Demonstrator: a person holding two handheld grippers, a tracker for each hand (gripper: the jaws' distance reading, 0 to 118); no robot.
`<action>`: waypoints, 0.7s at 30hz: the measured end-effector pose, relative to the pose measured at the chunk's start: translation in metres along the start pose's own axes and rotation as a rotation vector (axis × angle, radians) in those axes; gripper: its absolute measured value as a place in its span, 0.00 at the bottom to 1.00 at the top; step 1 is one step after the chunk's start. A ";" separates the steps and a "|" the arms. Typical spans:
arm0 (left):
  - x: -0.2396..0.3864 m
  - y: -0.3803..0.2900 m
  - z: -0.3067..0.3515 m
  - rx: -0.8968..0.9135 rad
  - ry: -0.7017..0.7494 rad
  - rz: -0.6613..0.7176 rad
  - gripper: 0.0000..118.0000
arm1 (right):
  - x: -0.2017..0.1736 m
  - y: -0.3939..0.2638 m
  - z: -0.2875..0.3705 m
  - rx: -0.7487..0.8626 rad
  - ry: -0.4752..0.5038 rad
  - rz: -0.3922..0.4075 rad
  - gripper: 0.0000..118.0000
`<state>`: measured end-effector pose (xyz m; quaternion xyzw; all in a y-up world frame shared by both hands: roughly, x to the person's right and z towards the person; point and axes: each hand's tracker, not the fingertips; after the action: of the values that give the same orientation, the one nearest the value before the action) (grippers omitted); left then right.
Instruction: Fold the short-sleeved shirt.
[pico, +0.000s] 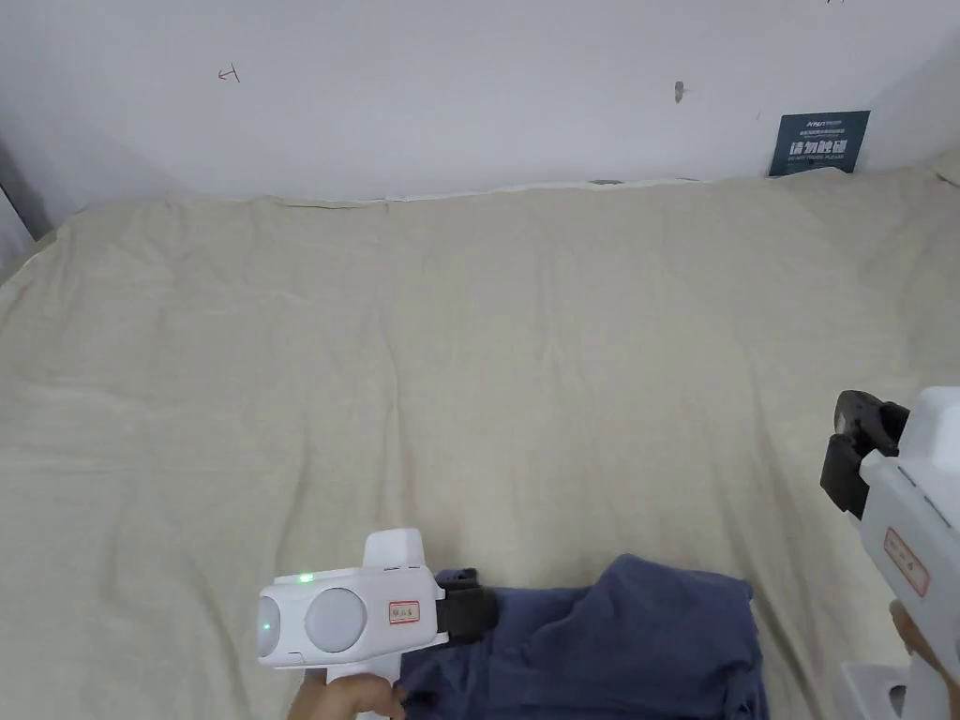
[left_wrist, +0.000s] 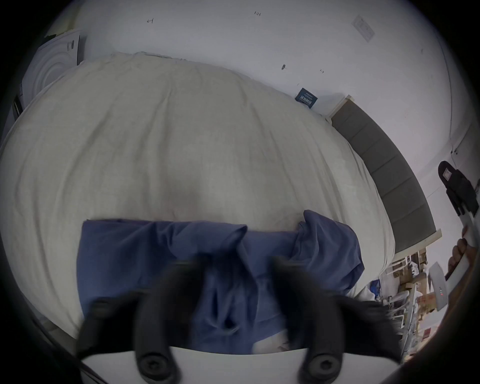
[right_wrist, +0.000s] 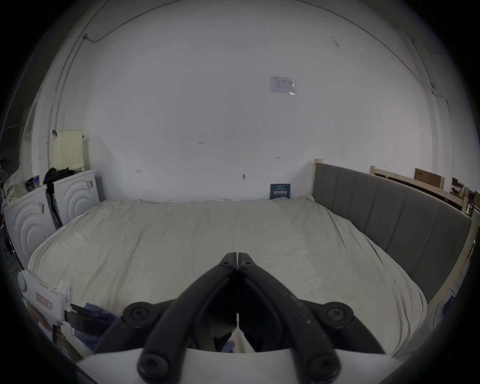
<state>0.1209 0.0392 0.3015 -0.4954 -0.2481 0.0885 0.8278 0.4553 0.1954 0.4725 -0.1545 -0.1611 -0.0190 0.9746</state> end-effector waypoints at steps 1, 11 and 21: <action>0.001 0.000 -0.001 -0.005 0.005 0.007 0.81 | 0.001 0.000 0.001 -0.001 -0.002 -0.002 0.01; -0.011 0.001 0.068 0.315 0.144 -0.035 0.92 | 0.003 0.001 0.003 -0.003 0.001 -0.006 0.01; -0.040 -0.022 0.060 0.395 0.340 -0.133 0.00 | -0.002 0.003 0.003 0.015 0.020 -0.002 0.01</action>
<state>0.0544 0.0589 0.3304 -0.3144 -0.1156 -0.0040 0.9422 0.4524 0.1989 0.4735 -0.1466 -0.1518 -0.0205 0.9773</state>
